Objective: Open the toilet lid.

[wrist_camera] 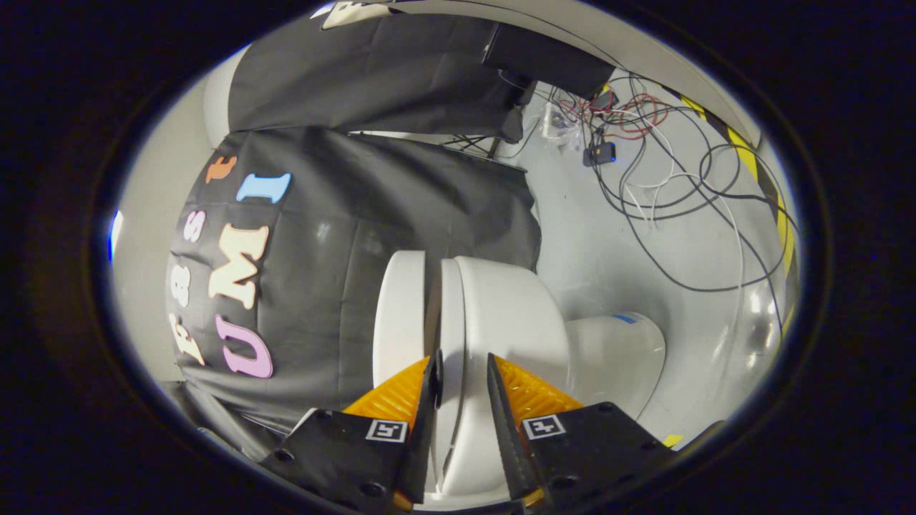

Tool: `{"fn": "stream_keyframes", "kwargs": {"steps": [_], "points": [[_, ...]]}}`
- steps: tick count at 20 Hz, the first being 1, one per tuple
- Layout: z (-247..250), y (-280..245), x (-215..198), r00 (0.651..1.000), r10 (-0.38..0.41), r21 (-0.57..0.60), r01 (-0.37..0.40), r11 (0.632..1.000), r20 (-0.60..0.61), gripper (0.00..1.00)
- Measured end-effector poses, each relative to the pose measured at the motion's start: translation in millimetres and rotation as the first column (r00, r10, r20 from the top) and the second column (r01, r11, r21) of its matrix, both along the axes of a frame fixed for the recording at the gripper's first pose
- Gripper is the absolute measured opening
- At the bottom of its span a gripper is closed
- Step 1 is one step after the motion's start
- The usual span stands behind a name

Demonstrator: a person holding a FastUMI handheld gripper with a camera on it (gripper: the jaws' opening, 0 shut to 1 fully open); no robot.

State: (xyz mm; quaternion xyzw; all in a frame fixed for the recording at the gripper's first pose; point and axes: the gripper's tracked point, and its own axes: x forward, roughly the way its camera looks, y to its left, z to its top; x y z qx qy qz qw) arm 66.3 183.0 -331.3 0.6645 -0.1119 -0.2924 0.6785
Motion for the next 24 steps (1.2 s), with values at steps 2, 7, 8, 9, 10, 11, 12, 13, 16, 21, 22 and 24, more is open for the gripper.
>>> {"fn": "stream_keyframes", "kwargs": {"steps": [2, 7, 8, 9, 10, 11, 12, 13, 16, 21, 22, 24], "points": [[1.5, -3.9, -3.6, 1.0, -0.021, 0.005, 0.021, 1.0, 0.011, 0.43], [0.3, -0.3, -1.2, 1.0, -0.019, 0.015, 0.019, 1.0, 0.019, 0.29], [7.4, -3.3, 0.4, 0.998, -0.023, 0.006, 0.022, 1.0, 0.05, 0.25], [12.3, -0.5, -3.7, 0.998, -0.023, 0.004, 0.023, 1.0, 0.052, 0.21], [8.5, -1.5, -0.6, 0.999, -0.021, 0.003, 0.021, 1.0, 0.047, 0.17], [7.6, -1.3, 1.1, 0.999, -0.013, 0.003, 0.013, 1.0, 0.047, 0.12], [12.9, -3.0, 2.6, 0.998, -0.005, -0.003, 0.005, 1.0, 0.065, 0.13], [11.0, 6.5, -11.0, 0.999, 0.007, -0.005, -0.006, 1.0, 0.036, 0.07], [13.2, 3.5, 5.9, 0.999, 0.033, -0.044, -0.033, 0.998, -0.011, 0.0], [21.1, 3.2, 8.4, 0.999, 0.027, -0.057, -0.029, 0.998, -0.026, 0.0], [25.5, 5.9, 6.0, 1.0, 0.021, -0.054, -0.022, 0.998, -0.016, 0.01], [34.3, 6.4, 6.2, 1.0, 0.018, -0.065, -0.019, 0.998, -0.014, 0.0]]}}
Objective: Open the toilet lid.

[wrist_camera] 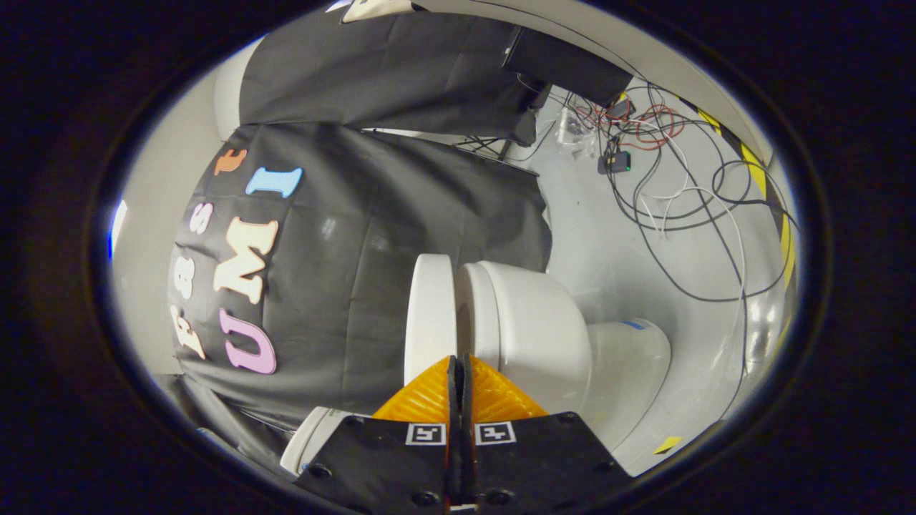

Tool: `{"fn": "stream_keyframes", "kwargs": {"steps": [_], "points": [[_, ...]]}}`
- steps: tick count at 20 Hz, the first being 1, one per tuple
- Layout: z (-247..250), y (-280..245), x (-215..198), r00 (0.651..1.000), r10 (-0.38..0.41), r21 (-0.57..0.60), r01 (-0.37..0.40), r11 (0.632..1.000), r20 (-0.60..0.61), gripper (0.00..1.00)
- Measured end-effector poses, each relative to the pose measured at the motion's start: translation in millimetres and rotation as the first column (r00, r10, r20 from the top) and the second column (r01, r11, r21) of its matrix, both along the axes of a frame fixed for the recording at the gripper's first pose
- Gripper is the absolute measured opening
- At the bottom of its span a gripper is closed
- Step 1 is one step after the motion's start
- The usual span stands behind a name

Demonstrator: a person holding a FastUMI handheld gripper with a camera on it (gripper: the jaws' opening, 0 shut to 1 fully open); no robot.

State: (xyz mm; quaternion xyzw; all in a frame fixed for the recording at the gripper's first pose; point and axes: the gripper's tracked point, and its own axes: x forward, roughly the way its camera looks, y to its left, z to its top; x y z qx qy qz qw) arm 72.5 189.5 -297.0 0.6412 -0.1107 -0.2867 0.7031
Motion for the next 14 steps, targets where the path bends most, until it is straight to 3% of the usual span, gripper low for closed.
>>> {"fn": "stream_keyframes", "kwargs": {"steps": [4, 9, 14], "points": [[26.6, -0.7, 2.1, 0.999, 0.014, -0.095, -0.018, 0.995, -0.051, 0.01], [73.2, 6.4, 11.0, 0.988, 0.067, -0.24, -0.1, 0.966, -0.139, 0.0], [131.4, 21.5, 27.2, 0.962, 0.115, -0.419, -0.213, 0.883, -0.248, 0.0]]}}
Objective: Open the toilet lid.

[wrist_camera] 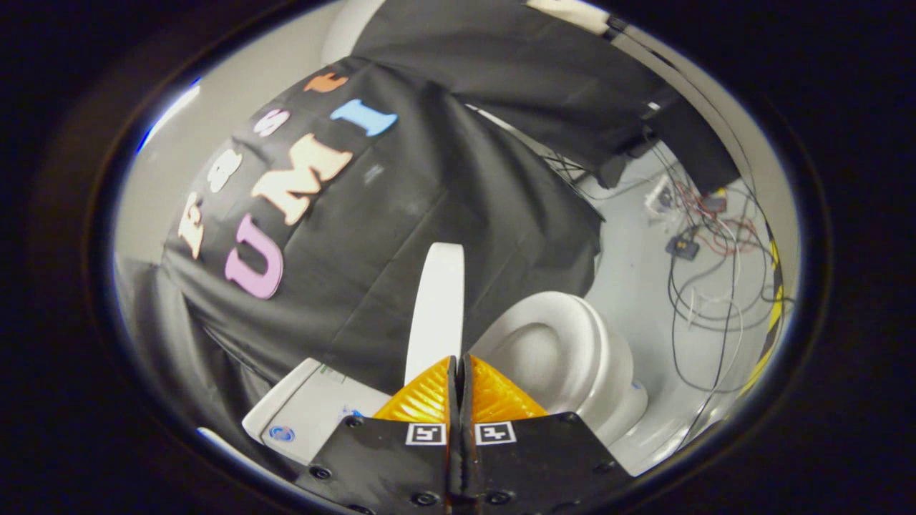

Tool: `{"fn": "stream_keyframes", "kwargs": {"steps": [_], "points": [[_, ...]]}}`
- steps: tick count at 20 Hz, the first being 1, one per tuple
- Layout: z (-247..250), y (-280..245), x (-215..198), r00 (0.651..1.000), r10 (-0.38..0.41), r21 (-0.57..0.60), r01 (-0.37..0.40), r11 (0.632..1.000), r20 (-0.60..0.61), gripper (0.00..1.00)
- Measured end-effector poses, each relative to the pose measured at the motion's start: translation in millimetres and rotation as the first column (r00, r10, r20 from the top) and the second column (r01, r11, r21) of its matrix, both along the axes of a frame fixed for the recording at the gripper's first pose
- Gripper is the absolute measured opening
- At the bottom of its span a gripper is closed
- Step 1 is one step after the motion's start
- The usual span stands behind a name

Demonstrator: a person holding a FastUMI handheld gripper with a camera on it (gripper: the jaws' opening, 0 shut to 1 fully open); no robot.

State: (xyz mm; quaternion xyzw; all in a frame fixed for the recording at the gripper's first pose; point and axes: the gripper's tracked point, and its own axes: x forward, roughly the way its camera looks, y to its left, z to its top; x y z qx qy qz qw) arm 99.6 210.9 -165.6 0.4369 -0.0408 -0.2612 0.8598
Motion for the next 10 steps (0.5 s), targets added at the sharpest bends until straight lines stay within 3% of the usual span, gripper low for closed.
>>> {"fn": "stream_keyframes", "kwargs": {"steps": [4, 10], "points": [[39.6, 16.2, 15.1, 0.995, 0.048, -0.16, -0.061, 0.985, -0.087, 0.01], [78.0, 36.1, 31.2, 0.976, 0.096, -0.343, -0.159, 0.926, -0.194, 0.01]]}}
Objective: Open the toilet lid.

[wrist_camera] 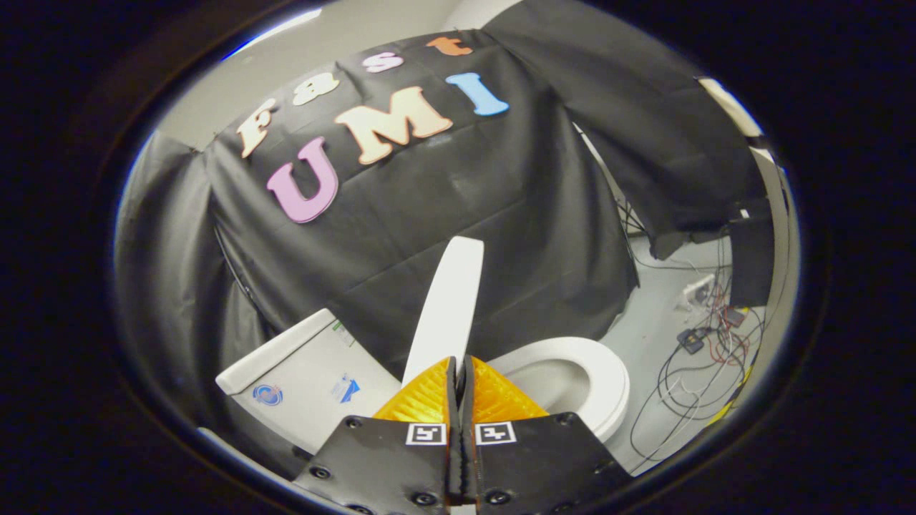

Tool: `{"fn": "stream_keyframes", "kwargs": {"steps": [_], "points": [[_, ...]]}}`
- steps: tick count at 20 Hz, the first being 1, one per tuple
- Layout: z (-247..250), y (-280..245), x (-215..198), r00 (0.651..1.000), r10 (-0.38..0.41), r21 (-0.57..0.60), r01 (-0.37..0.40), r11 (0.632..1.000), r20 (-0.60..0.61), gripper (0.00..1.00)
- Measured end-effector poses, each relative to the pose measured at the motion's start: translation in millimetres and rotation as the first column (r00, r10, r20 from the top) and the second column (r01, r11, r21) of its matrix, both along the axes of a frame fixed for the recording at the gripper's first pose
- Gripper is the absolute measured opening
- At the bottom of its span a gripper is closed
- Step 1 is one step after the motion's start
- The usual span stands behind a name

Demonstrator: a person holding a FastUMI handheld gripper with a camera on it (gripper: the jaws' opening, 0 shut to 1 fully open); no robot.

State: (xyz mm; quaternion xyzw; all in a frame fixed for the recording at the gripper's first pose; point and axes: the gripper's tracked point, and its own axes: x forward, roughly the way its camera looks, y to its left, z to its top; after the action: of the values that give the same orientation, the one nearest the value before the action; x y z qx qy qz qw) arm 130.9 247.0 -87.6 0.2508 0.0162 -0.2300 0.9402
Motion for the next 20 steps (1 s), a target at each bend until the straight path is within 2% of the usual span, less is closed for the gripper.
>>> {"fn": "stream_keyframes", "kwargs": {"steps": [6, 11, 15, 20], "points": [[46.7, 44.8, 30.9, 0.991, 0.124, -0.177, -0.13, 0.976, -0.046, 0.01], [75.6, 88.6, 61.7, 0.978, 0.202, -0.265, -0.209, 0.941, -0.055, 0.01], [88.8, 123.9, 84.0, 0.953, 0.288, -0.343, -0.304, 0.889, -0.096, 0.01], [95.3, 167.3, 108.7, 0.905, 0.397, -0.417, -0.422, 0.805, -0.15, 0.01]]}}
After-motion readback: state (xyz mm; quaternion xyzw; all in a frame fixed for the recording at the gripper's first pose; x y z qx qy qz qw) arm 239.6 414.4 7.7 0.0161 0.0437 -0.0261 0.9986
